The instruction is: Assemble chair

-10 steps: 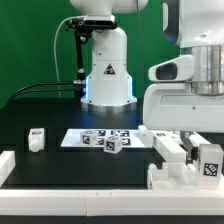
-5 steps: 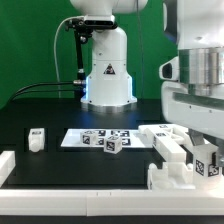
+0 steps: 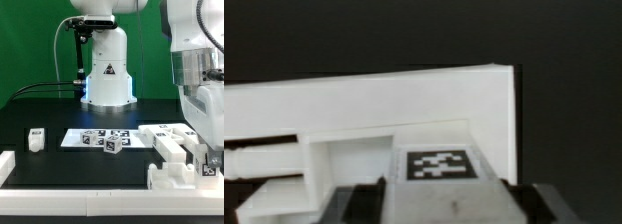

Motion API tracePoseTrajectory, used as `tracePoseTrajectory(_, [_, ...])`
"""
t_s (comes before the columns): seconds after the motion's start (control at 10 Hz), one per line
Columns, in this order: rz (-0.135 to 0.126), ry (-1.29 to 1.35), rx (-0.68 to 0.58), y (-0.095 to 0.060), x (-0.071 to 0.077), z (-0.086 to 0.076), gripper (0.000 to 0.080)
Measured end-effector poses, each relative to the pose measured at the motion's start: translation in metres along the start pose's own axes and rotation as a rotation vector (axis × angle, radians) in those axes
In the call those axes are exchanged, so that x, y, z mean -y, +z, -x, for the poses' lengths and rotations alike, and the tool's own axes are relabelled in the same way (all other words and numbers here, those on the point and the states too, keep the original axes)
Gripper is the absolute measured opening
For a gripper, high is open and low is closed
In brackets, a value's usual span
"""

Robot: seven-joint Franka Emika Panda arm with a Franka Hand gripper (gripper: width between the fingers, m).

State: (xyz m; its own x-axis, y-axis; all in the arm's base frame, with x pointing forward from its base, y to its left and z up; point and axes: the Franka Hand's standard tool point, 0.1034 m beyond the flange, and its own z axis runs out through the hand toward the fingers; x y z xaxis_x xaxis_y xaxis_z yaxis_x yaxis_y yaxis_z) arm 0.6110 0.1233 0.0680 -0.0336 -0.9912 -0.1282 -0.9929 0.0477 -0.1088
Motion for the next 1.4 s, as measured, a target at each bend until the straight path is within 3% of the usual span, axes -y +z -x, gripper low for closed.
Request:
tracePoseTrajectory(0.1, [0.005, -0.099, -0.007, 0.0010, -0.0016, 0.0015, 0.0389])
tracePoseTrajectory(0.2, [0.003, -0.296, -0.005, -0.0001, -0.0008, -0.0007, 0.0527])
tracePoseTrajectory(0.3, [0.000, -0.470, -0.002, -0.0019, -0.0003, 0.0006, 0.0611])
tracePoseTrajectory(0.7, [0.001, -0.740, -0.006, -0.0016, 0.0001, -0.0012, 0.0648])
tracePoseTrajectory(0.8, [0.009, -0.839, -0.016, -0.0017, 0.0001, -0.0010, 0.0648])
tracePoseTrajectory(0.9, [0.037, -1.099, -0.053, -0.0031, 0.0019, 0.0019, 0.0648])
tracePoseTrajectory(1.0, [0.043, -1.258, -0.065, -0.0034, 0.0034, 0.0032, 0.0648])
tracePoseTrajectory(1.1, [0.035, -1.252, -0.071, -0.0024, 0.0036, 0.0034, 0.0648])
tracePoseTrajectory(1.2, [0.033, -1.199, -0.071, -0.0024, 0.0036, 0.0030, 0.0521])
tracePoseTrajectory(1.3, [0.032, -1.170, -0.071, -0.0024, 0.0036, 0.0029, 0.0521])
tracePoseTrajectory(1.4, [0.029, -1.087, -0.073, -0.0023, 0.0037, 0.0021, 0.0369])
